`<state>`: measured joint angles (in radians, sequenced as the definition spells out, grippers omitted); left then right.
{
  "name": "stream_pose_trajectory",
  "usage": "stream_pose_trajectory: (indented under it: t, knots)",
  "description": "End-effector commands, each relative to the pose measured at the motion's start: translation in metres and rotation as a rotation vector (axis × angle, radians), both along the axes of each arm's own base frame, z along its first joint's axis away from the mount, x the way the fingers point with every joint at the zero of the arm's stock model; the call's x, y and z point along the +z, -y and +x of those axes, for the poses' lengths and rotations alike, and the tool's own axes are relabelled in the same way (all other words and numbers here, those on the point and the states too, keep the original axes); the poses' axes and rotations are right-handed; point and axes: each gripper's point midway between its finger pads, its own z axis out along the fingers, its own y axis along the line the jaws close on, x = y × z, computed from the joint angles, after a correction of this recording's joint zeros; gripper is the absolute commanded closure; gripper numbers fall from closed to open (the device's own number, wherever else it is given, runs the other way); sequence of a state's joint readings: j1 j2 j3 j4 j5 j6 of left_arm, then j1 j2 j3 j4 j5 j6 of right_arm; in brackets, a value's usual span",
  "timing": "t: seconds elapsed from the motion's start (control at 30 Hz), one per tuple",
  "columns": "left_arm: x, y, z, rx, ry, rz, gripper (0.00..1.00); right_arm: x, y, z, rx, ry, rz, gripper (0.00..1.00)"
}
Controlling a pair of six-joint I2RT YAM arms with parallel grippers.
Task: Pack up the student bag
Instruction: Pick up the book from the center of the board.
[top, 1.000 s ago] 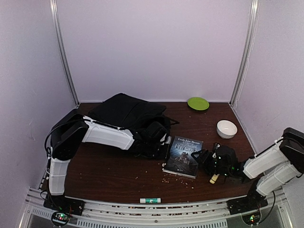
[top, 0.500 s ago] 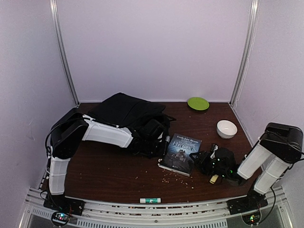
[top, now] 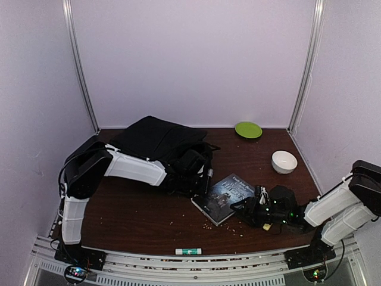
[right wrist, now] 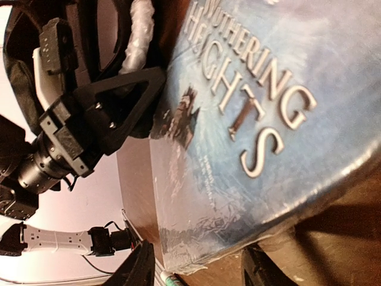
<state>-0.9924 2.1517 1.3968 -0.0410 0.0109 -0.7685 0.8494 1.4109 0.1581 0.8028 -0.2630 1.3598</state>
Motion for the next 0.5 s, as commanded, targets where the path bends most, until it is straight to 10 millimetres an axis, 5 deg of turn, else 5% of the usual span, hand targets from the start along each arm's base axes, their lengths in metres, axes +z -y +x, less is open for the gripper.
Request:
stream_pose_trajectory:
  t: [0.0,0.47]
  knots:
    - [-0.055,0.016,-0.092,-0.241,-0.237,0.032,1.0,0.103,-0.036,0.015,0.066,0.242,0.237,0.51]
    - [-0.036,0.022,-0.097,-0.257,-0.226,-0.016,1.0,0.105,-0.021,0.035,-0.07,0.245,0.164,0.44]
